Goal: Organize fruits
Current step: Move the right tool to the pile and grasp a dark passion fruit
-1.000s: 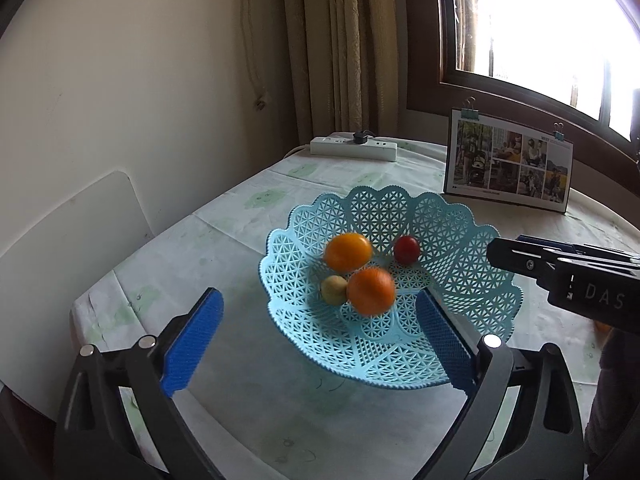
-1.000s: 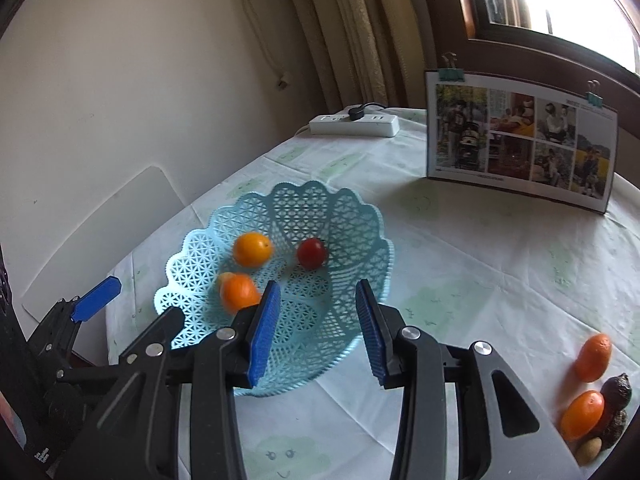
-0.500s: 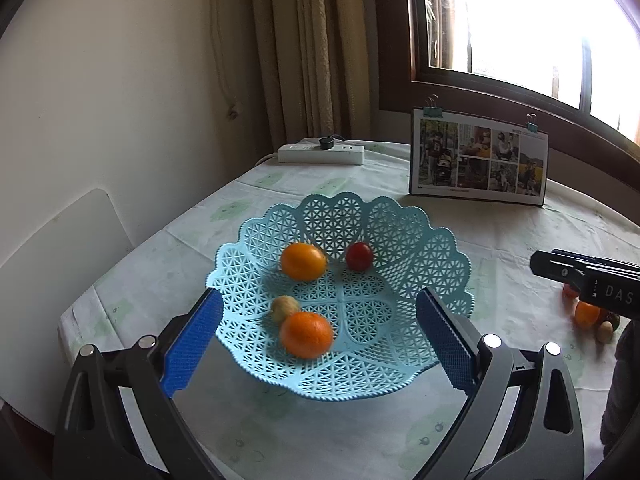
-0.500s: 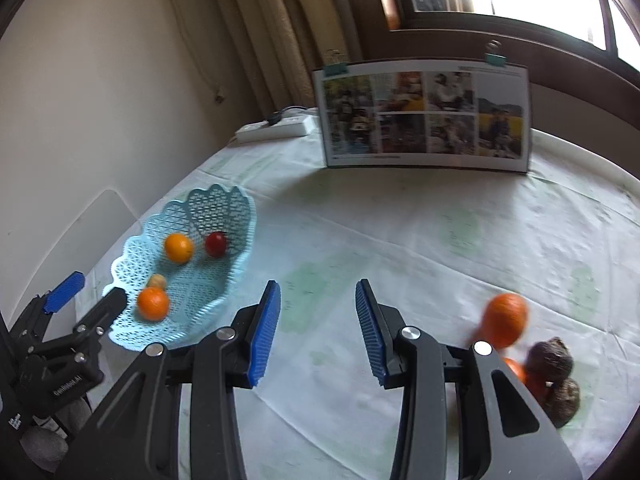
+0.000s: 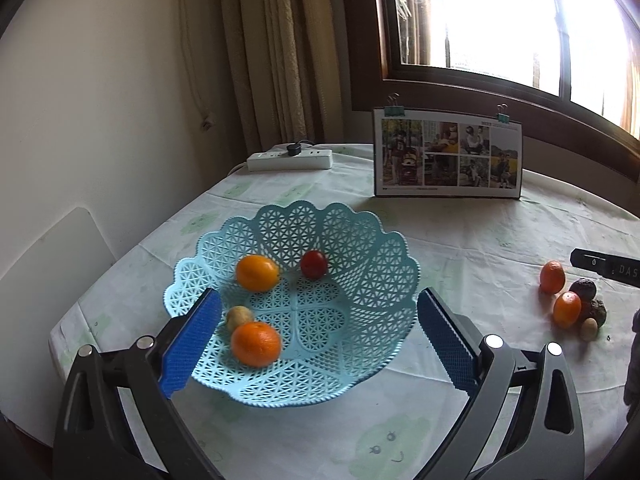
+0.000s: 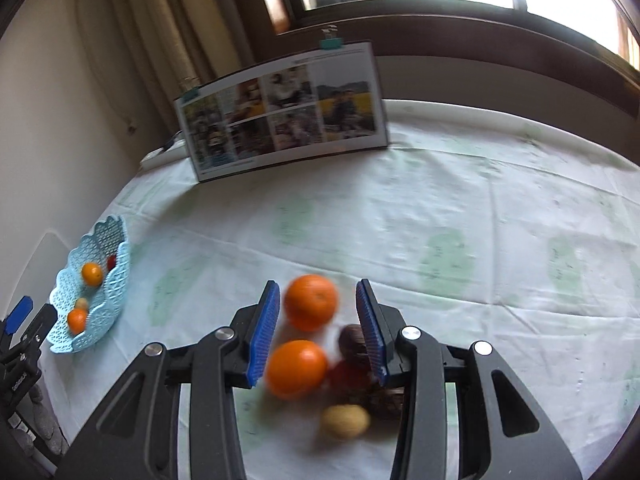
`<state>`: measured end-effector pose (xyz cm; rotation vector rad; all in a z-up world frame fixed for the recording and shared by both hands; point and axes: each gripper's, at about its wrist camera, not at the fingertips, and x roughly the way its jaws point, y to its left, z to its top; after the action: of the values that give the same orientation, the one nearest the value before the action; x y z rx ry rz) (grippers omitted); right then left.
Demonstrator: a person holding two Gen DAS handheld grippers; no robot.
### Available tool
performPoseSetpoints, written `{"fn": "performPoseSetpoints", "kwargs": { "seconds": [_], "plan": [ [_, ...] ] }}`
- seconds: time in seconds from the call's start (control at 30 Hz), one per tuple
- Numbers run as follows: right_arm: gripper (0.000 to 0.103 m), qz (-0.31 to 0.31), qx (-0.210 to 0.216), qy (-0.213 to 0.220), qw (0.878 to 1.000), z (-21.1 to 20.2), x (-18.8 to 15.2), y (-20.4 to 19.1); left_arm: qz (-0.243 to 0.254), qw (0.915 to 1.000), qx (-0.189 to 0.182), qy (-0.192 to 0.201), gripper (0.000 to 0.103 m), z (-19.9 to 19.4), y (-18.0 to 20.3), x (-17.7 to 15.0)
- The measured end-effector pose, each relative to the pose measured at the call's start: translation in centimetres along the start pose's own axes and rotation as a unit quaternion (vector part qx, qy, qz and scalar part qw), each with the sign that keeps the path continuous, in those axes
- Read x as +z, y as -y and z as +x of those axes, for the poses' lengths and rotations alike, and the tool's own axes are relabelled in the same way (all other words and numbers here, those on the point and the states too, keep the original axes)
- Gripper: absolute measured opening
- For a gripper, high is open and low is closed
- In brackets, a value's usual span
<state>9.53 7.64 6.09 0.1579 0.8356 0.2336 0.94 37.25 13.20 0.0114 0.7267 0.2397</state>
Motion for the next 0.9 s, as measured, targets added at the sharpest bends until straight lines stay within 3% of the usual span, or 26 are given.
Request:
{"fn": "performPoseSetpoints", "kwargs": {
  "seconds": [0.3,0.43,0.8,0.9],
  "plan": [
    [0.041,0.018,-0.010,-0.012,1.000,0.8,-0.5,2.3,0.029,0.9995,-0.010,-0.005,0.099,0.2,2.2,-0.1],
    [0.050,0.021,-0.016,-0.021,0.999,1.6,-0.9,2.5,0.033,0.9994,-0.013,-0.005,0.099,0.3,2.7,-0.1],
    [0.050,0.032,-0.003,-0.048,0.998,3.3,-1.6,3.2,0.052,0.9984,-0.023,-0.004,0.099,0.3,4.4,0.2],
    [0.043,0.026,0.003,-0.048,0.998,3.3,-1.7,3.1,0.059,0.9978,-0.029,-0.004,0.099,0.4,5.2,0.3]
  ]
}}
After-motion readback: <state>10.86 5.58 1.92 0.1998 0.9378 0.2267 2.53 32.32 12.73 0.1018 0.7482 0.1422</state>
